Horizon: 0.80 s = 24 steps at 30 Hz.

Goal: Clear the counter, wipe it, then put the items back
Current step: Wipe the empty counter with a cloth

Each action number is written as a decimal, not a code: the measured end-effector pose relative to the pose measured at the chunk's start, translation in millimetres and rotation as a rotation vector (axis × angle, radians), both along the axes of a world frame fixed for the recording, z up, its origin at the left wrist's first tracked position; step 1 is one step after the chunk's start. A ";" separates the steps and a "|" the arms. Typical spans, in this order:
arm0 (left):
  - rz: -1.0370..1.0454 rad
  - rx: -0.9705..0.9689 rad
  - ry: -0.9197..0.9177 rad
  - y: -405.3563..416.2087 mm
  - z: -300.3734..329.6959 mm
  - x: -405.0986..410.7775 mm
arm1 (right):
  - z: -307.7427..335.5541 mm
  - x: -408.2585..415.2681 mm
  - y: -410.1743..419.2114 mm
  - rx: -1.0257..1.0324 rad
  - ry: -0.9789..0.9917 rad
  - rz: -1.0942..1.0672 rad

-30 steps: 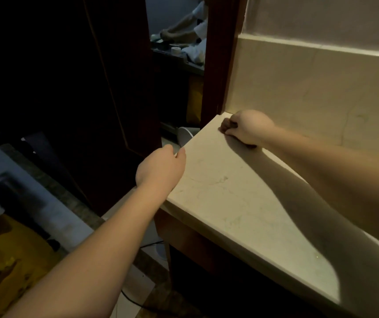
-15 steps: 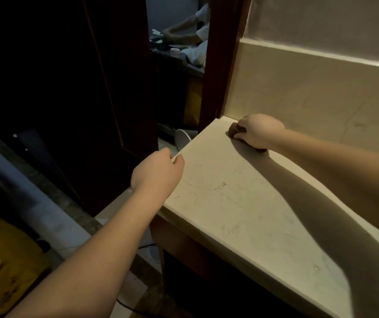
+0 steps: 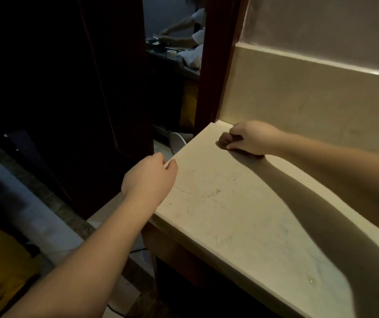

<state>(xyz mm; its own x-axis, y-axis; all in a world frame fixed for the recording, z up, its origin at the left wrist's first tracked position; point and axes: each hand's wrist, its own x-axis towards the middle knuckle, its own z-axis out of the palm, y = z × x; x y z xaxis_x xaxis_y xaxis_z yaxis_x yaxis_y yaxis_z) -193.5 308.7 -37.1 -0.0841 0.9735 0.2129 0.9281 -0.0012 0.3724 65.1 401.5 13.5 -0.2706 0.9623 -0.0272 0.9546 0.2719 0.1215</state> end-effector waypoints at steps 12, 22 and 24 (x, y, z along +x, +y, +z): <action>0.007 0.004 0.003 -1.8 3.5 1.7 | -8.3 -14.4 -26.6 0.047 0.103 0.106; 0.018 0.034 -0.009 0.7 -1.9 -0.1 | -14.3 12.2 -15.7 0.161 0.137 -0.104; 0.013 0.048 -0.015 0.6 -2.5 -0.6 | -13.0 18.6 -25.3 0.122 0.126 -0.041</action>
<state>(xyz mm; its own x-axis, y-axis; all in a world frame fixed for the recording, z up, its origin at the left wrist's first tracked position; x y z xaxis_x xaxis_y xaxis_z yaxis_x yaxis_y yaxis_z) -194.2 309.3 -39.6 -0.1003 0.9610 0.2579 0.9224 -0.0074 0.3861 83.7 376.2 0.4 -0.2253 0.9666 0.1220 0.9743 0.2233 0.0295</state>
